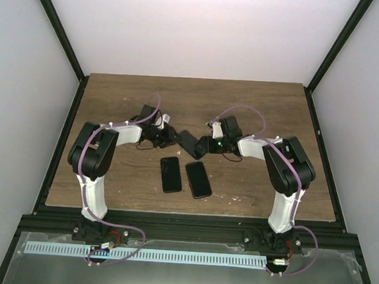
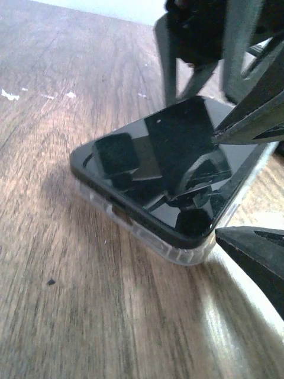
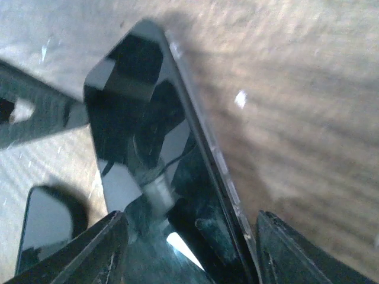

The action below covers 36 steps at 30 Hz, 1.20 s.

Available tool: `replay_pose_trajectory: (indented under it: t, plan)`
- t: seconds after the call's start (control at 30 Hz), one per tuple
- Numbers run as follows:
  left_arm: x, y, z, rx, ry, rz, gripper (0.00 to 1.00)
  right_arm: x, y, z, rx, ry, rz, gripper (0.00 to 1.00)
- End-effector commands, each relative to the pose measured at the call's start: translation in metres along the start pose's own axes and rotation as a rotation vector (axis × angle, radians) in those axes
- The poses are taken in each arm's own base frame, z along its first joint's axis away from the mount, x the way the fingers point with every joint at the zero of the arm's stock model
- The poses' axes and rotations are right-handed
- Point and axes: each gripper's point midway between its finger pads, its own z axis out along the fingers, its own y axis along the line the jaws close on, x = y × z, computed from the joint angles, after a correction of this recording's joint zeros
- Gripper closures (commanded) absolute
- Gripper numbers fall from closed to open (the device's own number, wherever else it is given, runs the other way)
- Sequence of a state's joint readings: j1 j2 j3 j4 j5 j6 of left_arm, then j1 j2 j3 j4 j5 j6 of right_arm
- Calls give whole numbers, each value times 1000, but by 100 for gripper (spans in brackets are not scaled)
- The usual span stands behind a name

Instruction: Put the phone into the phone case

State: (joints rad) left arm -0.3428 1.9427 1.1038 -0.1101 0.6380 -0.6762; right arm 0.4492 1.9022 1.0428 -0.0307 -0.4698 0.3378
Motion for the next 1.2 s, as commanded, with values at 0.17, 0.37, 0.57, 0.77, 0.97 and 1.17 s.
replay_pose_trajectory:
  t: [0.17, 0.37, 0.57, 0.77, 0.97, 1.17]
  plan:
    - [-34, -7, 13, 27, -21, 40, 61, 29, 39, -8, -144, 9, 116, 52]
    - [-46, -5, -10, -5, -60, 50, 57, 16, 41, -17, -70, -53, 134, 50]
    - [-21, 0, -9, 26, -14, 30, 56, -4, 23, -9, -4, -84, 153, 41]
    - [-9, 6, 0, 36, 21, 14, 57, 3, 14, 14, -12, -45, 210, 38]
    - [-1, 11, 4, 35, 36, 6, 57, 4, 32, 21, -110, -24, 217, 36]
    - [7, 17, 4, 16, 48, 6, 59, -9, 59, 19, -278, -32, 239, 35]
